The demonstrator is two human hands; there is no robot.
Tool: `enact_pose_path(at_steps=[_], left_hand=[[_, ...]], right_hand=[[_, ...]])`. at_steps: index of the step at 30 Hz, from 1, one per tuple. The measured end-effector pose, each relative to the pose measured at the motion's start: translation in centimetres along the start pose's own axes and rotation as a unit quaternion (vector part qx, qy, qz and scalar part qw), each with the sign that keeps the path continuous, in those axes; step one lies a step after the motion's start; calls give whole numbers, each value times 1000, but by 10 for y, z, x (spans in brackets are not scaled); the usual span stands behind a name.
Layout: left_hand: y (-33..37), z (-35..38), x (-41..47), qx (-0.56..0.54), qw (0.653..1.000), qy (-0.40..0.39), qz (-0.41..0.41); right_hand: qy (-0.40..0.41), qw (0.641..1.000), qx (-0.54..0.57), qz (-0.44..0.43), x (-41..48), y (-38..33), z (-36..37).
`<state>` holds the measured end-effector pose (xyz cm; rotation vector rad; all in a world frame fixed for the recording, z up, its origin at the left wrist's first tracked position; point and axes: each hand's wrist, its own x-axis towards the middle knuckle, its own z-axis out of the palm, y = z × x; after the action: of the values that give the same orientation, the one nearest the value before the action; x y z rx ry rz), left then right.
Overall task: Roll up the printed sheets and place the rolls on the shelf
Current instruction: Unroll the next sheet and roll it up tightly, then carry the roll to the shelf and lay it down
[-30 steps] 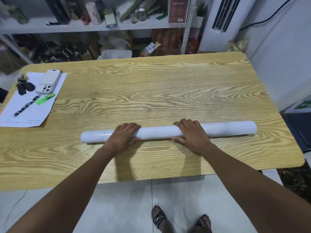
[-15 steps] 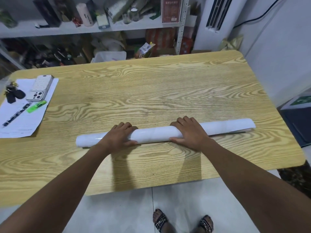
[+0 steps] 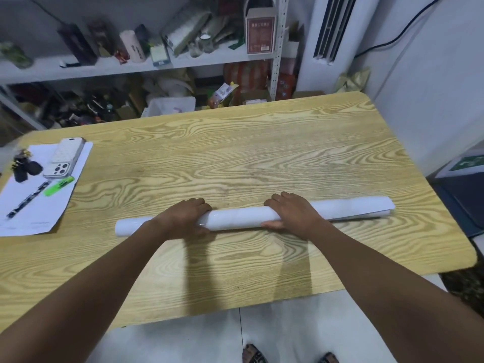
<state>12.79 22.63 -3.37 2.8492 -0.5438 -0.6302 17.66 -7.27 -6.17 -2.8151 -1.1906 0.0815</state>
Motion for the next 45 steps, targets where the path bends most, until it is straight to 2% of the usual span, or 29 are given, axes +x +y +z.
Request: enact_pose_path(at_steps=[4, 7, 20, 29, 37, 45], left_hand=[[1, -28, -3, -24, 999, -22, -26], [8, -55, -10, -19, 999, 15, -48], [83, -231, -50, 104, 976, 173, -81], [141, -350, -86, 196, 936, 278, -91], [175, -406, -127, 199, 918, 329, -99], [189, -433, -158, 211, 893, 381, -108]], right_hand=[[5, 1000, 6, 14, 4, -1, -25], [-6, 999, -7, 36, 8, 3, -54], [111, 986, -124, 11, 21, 34, -244], [234, 957, -170, -6, 9, 50, -382], [298, 932, -204, -27, 0, 46, -455], [319, 919, -230, -37, -5, 28, -512]])
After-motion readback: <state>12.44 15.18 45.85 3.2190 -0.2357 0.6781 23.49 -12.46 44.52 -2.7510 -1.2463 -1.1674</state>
